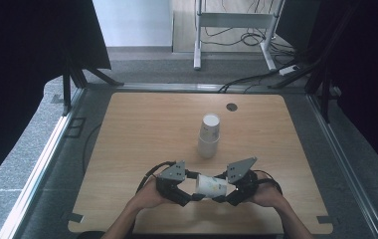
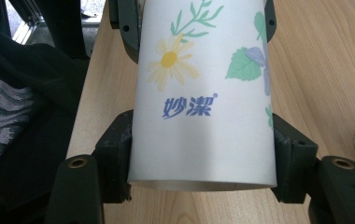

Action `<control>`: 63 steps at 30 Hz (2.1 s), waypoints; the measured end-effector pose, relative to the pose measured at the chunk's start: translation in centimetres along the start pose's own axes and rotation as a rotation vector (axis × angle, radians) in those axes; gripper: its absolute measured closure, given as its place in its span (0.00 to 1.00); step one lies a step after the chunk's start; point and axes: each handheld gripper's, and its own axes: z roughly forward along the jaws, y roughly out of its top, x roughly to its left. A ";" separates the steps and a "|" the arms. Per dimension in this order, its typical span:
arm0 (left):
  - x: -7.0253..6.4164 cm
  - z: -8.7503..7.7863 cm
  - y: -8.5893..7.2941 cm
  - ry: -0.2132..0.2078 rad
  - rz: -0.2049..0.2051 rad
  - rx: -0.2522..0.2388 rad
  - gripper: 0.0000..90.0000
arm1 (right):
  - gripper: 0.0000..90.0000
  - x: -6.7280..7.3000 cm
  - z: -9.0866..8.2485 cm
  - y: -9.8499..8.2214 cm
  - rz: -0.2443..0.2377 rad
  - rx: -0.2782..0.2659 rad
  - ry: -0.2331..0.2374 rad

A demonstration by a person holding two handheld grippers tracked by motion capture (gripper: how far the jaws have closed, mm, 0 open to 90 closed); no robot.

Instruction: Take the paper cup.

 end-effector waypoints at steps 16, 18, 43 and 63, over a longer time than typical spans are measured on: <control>0.0 -0.1 0.2 0.010 0.004 0.008 0.35 | 0.40 -0.1 0.4 0.1 0.014 0.037 -0.010; 0.0 -0.2 0.3 0.013 0.004 0.009 0.35 | 0.39 -0.1 0.4 0.2 0.017 0.035 -0.014; -0.1 -0.7 3.4 0.080 0.083 0.258 0.35 | 0.22 0.2 -0.1 1.4 0.038 0.174 -0.063; -0.5 1.0 7.2 0.087 0.175 0.517 0.35 | 0.27 -0.2 2.1 3.3 -0.009 0.359 -0.080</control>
